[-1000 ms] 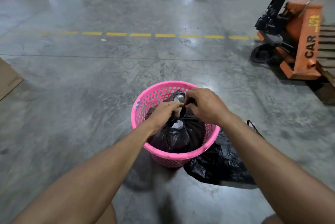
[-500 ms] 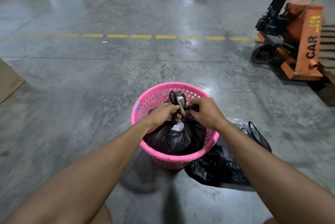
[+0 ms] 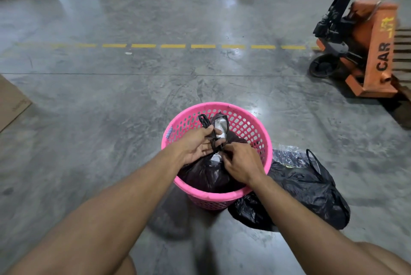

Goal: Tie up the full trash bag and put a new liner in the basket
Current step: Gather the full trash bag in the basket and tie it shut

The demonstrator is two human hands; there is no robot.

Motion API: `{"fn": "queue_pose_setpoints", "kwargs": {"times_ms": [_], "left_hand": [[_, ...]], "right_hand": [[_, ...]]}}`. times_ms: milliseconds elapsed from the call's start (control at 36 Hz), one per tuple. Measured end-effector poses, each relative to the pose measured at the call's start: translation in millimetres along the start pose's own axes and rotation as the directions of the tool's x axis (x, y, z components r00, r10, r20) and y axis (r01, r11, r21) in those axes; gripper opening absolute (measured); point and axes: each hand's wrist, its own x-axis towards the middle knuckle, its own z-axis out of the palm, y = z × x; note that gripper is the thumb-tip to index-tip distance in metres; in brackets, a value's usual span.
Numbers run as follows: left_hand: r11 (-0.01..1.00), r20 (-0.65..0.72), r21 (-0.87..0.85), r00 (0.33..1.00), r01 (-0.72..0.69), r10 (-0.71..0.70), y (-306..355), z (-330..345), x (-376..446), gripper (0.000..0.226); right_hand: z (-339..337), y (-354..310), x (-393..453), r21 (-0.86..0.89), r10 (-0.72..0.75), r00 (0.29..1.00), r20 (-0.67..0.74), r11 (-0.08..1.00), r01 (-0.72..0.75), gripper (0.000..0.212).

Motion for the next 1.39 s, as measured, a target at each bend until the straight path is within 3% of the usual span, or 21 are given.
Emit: {"fn": "queue_pose_setpoints", "kwargs": {"times_ms": [83,139,222,333,389,444,500,556,667,833,972,1056,1111,1139,1222,1278,1389], "left_hand": [[0.973,0.051,0.199,0.993,-0.118,0.110,11.2,-0.5,-7.1,0.004],[0.892,0.106,0.400,0.978,-0.209,0.182,19.4,-4.3,-11.4,0.028],[0.667,0.199,0.692,0.961,-0.275,0.190,33.0,-5.5,-18.2,0.062],[0.295,0.266,0.900,0.941,-0.320,0.209,49.1,1.1,-21.6,0.055],[0.077,0.297,0.944,0.927,-0.321,0.231,51.9,6.7,-23.2,0.051],[-0.122,0.339,0.940,0.903,-0.317,0.264,51.0,12.6,-22.6,0.048],[-0.258,0.365,0.921,0.878,-0.292,0.309,51.3,16.3,-23.8,0.048],[-0.342,0.385,0.901,0.856,-0.267,0.344,54.0,16.8,-25.0,0.045],[-0.317,0.423,0.899,0.788,-0.303,0.448,48.6,7.4,-20.6,0.031],[0.036,0.285,0.934,0.802,-0.355,0.525,27.6,-18.6,-8.2,0.009],[0.115,0.258,0.925,0.819,-0.363,0.512,10.0,-36.8,-4.1,0.006],[0.007,0.284,0.927,0.713,-0.375,0.641,6.4,-35.9,-10.4,0.008],[-0.070,0.303,0.924,0.607,-0.377,0.735,5.3,-30.3,-13.0,0.016],[-0.086,0.314,0.921,0.591,-0.380,0.743,5.3,-26.0,-14.3,0.022],[-0.178,0.348,0.935,0.704,-0.306,0.619,3.4,-13.5,-9.0,0.037],[-0.277,0.323,0.940,0.791,-0.202,0.520,1.7,-4.1,-3.2,0.043],[-0.431,0.284,0.900,0.840,-0.068,0.462,2.0,10.5,6.3,0.047]], "right_hand": [[1.2,2.7,3.5,0.081,0.055,0.998,0.013,0.995,-0.056,0.032],[0.8,5.8,6.0,0.143,0.073,0.997,0.036,0.987,-0.077,0.031],[0.1,9.1,6.8,0.196,0.083,0.996,0.040,0.977,-0.090,0.028],[-5.5,8.2,3.6,0.398,0.056,0.998,-0.034,0.916,-0.038,0.040],[-8.2,5.8,3.1,0.479,0.033,0.996,-0.079,0.878,0.009,0.047],[-9.5,5.1,5.7,0.541,0.062,0.989,-0.134,0.841,0.020,0.036],[-10.9,7.8,10.2,0.556,0.128,0.978,-0.165,0.831,-0.015,0.013],[-13.4,13.9,13.9,0.545,0.167,0.976,-0.141,0.836,-0.064,0.007],[-24.4,22.5,18.2,0.475,0.146,0.985,-0.092,0.876,-0.086,0.012],[-42.3,32.4,27.3,0.250,0.029,0.998,-0.059,0.968,-0.014,0.019],[-40.4,48.9,30.1,0.202,0.042,0.999,0.018,0.978,-0.045,0.017],[-36.0,54.1,24.6,0.234,-0.002,0.999,-0.032,0.972,0.010,0.012],[-36.9,59.9,20.8,0.259,0.006,0.988,-0.156,0.965,0.035,0.020],[-38.2,64.2,19.1,0.265,0.039,0.976,-0.213,0.964,0.020,0.027],[-39.0,80.5,17.5,0.260,0.214,0.924,-0.318,0.957,-0.132,0.037],[-34.2,86.7,17.6,0.241,0.306,0.910,-0.279,0.940,-0.242,0.044],[-21.4,87.0,17.0,0.213,0.338,0.926,-0.167,0.930,-0.301,0.041]]}}
